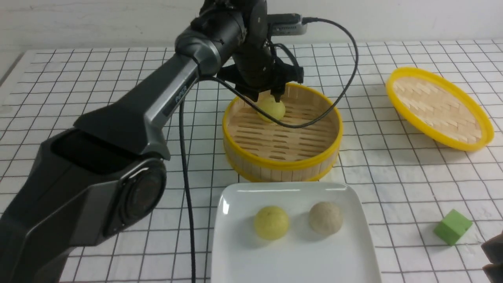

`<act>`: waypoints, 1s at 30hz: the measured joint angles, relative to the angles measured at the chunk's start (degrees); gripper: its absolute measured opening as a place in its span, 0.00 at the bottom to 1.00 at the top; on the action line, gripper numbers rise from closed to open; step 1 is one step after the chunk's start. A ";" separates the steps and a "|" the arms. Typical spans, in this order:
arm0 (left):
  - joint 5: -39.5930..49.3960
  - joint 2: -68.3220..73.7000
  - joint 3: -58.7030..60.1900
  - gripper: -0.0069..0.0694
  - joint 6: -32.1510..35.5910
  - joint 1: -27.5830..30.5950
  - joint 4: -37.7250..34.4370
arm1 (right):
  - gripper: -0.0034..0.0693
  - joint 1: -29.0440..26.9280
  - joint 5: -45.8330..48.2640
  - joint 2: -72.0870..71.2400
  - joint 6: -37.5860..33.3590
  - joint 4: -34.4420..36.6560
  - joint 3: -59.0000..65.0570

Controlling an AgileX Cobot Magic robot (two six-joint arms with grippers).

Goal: Put the steamed buns into the plate on the white-black tablecloth.
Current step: 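Reach into the bamboo steamer and grasp a bun with the left gripper, then carry the bun from the bamboo steamer to the plate with the left gripper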

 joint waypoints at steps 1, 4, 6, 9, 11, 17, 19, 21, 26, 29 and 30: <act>-0.70 0.62 0.00 0.67 0.00 0.00 0.64 | 0.13 0.00 -0.07 0.00 0.00 0.00 0.00; -1.78 1.66 0.00 0.67 0.00 0.00 0.79 | 0.14 0.00 -0.21 0.00 0.00 0.00 0.00; -2.47 2.23 0.00 0.60 0.00 0.00 -0.25 | 0.14 0.00 -0.21 0.00 0.00 0.00 0.00; -2.39 2.45 0.00 0.34 0.28 -0.05 -2.02 | 0.14 0.00 -0.21 0.00 0.00 0.00 0.00; -0.85 2.22 -0.39 0.20 0.88 0.01 -2.24 | 0.14 0.00 -0.21 0.00 0.00 0.05 0.00; 8.96 -2.97 -4.88 0.12 2.00 0.26 -3.14 | 0.15 0.00 -0.21 0.00 0.00 0.62 0.00; 9.08 -7.10 -7.33 0.12 3.71 0.37 -3.14 | 0.16 0.00 -0.21 0.00 0.00 0.62 0.00; 9.08 -11.95 -8.49 0.12 5.29 0.49 -3.14 | 0.16 0.00 -0.16 0.00 0.00 0.62 0.00; 9.08 -25.21 -6.85 0.12 6.91 0.49 -7.61 | 0.16 0.00 -0.10 0.00 0.00 0.64 0.00; 9.08 -34.57 2.13 0.12 7.35 -0.08 -14.37 | 0.16 0.00 -0.05 0.00 0.00 0.70 0.00; 9.08 -37.63 6.93 0.12 7.89 -0.71 -16.15 | 0.16 0.00 -0.05 0.00 0.00 0.70 0.00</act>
